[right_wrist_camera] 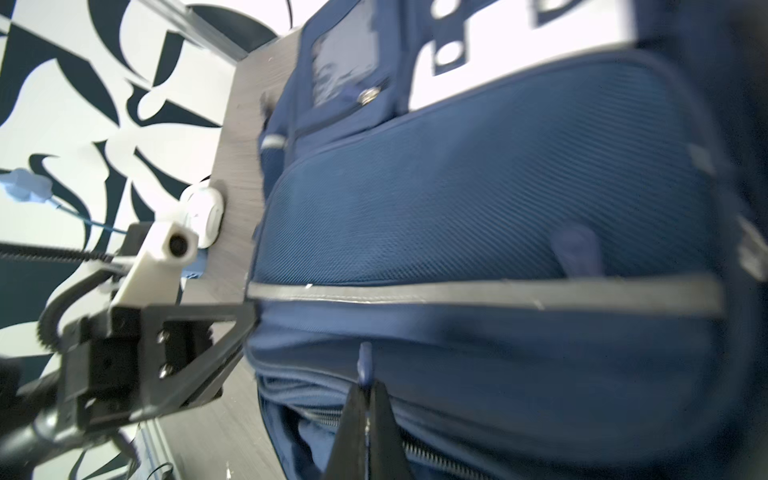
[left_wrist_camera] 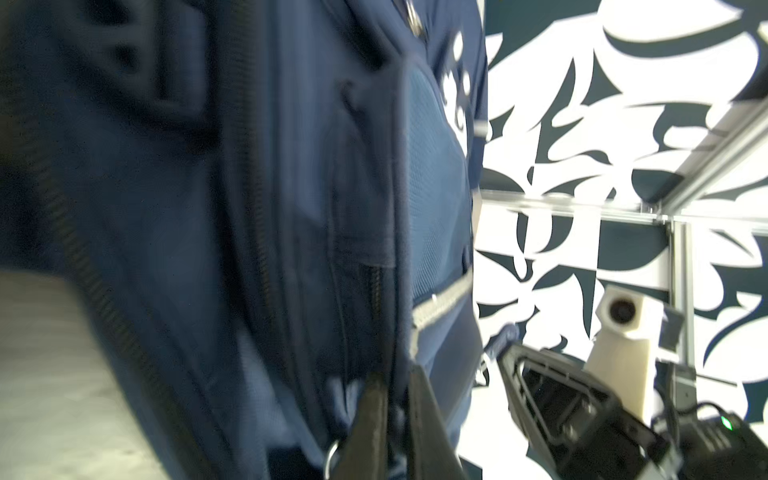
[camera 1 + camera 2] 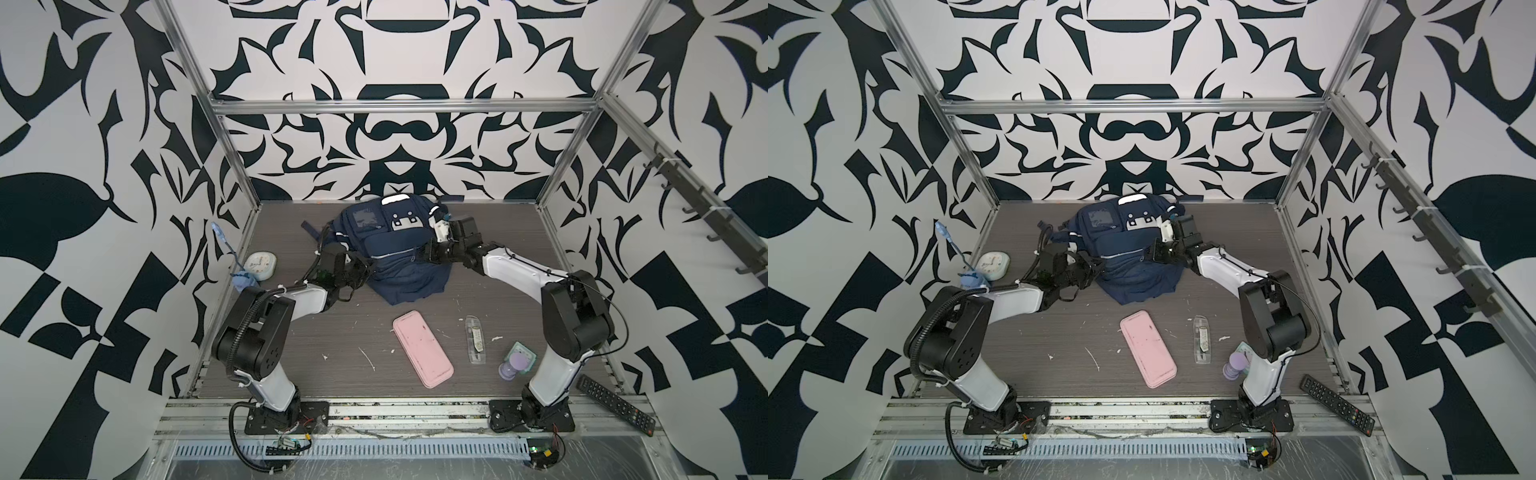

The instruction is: Pack the student bag

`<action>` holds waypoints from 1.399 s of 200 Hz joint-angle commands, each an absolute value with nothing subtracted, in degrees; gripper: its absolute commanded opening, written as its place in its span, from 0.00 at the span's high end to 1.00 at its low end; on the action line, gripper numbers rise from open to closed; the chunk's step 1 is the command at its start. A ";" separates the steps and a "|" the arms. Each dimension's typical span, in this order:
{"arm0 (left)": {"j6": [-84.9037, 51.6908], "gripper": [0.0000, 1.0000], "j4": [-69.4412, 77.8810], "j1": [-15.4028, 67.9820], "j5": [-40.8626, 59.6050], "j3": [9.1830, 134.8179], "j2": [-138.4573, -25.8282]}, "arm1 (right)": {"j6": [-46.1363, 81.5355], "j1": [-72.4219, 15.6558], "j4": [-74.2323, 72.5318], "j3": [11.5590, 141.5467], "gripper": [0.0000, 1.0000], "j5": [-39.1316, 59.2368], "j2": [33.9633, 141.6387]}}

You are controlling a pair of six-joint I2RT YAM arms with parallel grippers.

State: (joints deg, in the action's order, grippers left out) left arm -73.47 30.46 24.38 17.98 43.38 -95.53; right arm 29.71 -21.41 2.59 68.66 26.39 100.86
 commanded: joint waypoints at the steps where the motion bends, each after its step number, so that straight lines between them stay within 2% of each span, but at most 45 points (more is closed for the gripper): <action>1: -75.33 0.97 32.36 28.38 18.00 45.04 -96.63 | 26.40 -19.66 2.10 66.38 1.00 20.92 97.38; 24: -74.74 0.90 32.28 30.83 17.58 48.48 -98.43 | 27.71 -20.23 1.35 62.67 1.00 21.19 94.65; 55: -73.88 0.87 30.94 30.93 18.08 53.02 -100.70 | 28.29 -22.52 1.04 59.06 1.00 20.01 90.40; 102: -71.90 0.86 27.48 30.98 19.32 59.38 -103.08 | 28.82 -27.49 1.53 57.22 1.00 17.68 86.75; 143: -71.54 0.86 26.42 31.32 19.78 60.64 -103.60 | 29.82 -32.26 0.24 60.12 1.00 16.20 90.43; 185: -69.28 0.85 23.89 30.94 19.16 59.71 -101.85 | 28.20 -32.43 3.65 60.71 1.00 11.09 87.27; 226: -68.04 0.84 22.90 30.89 20.43 59.59 -101.75 | 26.28 -32.36 9.44 61.34 0.69 4.21 84.94; 280: -67.69 0.85 22.81 30.93 22.39 61.10 -102.50 | 28.54 -32.53 13.75 64.00 0.59 -0.91 89.53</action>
State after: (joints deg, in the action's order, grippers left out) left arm -68.93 21.56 30.70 19.44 58.63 -102.96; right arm 27.14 -32.45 11.20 62.11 2.74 88.40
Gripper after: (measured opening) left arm 0.156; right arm 0.399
